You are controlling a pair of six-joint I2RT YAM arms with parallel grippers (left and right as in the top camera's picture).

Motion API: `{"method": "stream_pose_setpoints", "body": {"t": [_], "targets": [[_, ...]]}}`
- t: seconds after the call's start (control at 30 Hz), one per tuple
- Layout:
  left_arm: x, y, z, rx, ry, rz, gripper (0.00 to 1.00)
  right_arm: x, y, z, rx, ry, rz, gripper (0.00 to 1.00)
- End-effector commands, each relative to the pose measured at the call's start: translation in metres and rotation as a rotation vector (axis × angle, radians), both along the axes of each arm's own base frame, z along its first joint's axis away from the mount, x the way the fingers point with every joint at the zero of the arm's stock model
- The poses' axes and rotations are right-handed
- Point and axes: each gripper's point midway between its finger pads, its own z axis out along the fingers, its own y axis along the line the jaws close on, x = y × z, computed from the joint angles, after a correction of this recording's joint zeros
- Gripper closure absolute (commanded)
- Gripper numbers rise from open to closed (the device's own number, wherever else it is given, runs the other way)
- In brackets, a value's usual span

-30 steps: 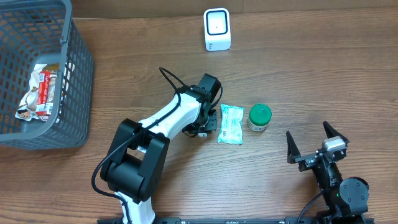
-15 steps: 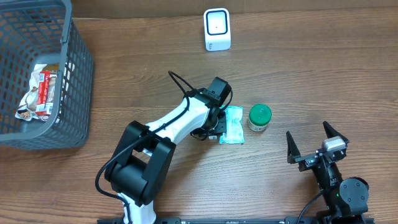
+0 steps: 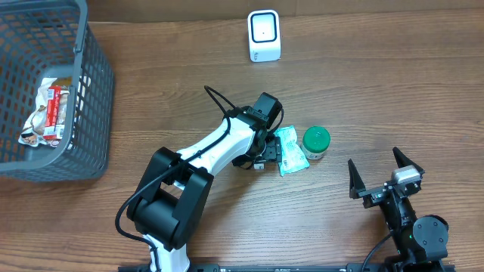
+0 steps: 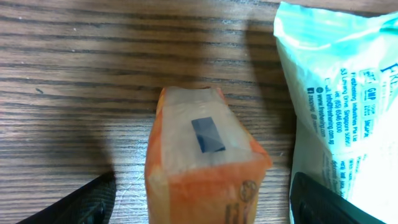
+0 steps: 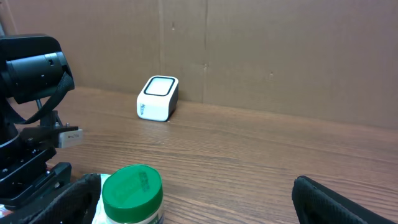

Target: Scan the item barcode

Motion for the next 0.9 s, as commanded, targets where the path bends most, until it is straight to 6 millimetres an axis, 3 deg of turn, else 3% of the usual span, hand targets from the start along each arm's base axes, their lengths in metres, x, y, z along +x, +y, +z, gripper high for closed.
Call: {"method": "stream_pose_setpoints", "body": {"t": [0.0,0.43,0.87], "targets": [[0.006,0.0,0.009,0.011,-0.017,0.0,0.18,0.0,0.0,-0.002,-0.001,-0.002,0.002,0.0],[0.04,0.001,0.065,0.06,-0.113,-0.007,0.15,0.0,0.0,-0.002,-0.001,-0.002,0.002,0.0],[0.079,0.012,0.148,0.058,-0.231,-0.028,0.15,0.0,0.0,-0.002,-0.001,-0.002,0.002,0.0]]}}
